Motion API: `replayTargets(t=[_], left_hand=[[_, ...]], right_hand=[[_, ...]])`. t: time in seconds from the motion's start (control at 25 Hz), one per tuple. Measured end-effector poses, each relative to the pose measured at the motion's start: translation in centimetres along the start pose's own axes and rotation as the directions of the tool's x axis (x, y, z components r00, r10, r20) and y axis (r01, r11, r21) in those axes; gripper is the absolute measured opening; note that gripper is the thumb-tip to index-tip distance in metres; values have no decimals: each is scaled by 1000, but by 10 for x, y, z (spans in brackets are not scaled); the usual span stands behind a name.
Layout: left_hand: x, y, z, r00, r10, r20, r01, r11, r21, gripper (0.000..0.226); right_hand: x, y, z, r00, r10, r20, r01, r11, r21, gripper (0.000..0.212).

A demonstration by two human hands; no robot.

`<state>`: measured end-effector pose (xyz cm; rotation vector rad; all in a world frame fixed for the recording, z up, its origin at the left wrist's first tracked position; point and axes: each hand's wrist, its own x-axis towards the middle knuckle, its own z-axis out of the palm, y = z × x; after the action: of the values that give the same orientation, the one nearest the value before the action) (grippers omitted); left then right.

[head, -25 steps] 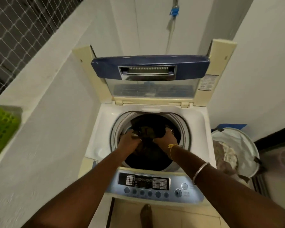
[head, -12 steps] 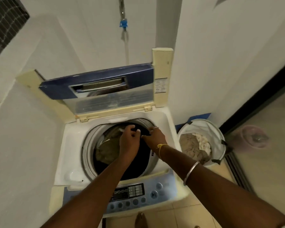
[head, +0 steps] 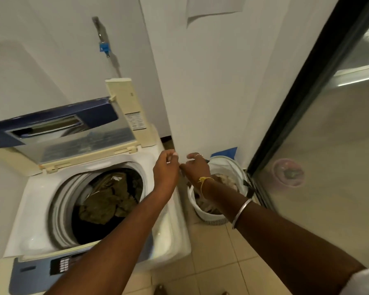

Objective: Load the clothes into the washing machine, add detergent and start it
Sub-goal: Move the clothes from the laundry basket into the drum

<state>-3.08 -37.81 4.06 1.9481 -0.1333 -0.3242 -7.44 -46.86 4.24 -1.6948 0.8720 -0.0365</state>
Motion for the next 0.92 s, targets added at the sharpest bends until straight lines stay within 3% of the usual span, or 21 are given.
replayTargets(t=[0.2,0.48,0.64,0.8,0.92], left_hand=[[-3,8,59,999,-10,53,8,999,33,22],[51,-29,127,984,-137,110,131,989,67,14],[96,-58,168,953,-244,179,226,967,116,6],[142,-116,211,912,-315,262,242,930,278,22],[166,-182,244,855,-349,384,162,883,441,28]], right_hand=[[35,15,-73,1000,18,-15,-19,997,-79,42],[113,66,-99,994,107,3,-105,988,-112,36],[175,100,-97,986,151,74,-123,947,-296,37],[234,164,-85,970,211,118,-125,856,-501,39],[273,231,-67,940,293,173,-146,808,-571,41]])
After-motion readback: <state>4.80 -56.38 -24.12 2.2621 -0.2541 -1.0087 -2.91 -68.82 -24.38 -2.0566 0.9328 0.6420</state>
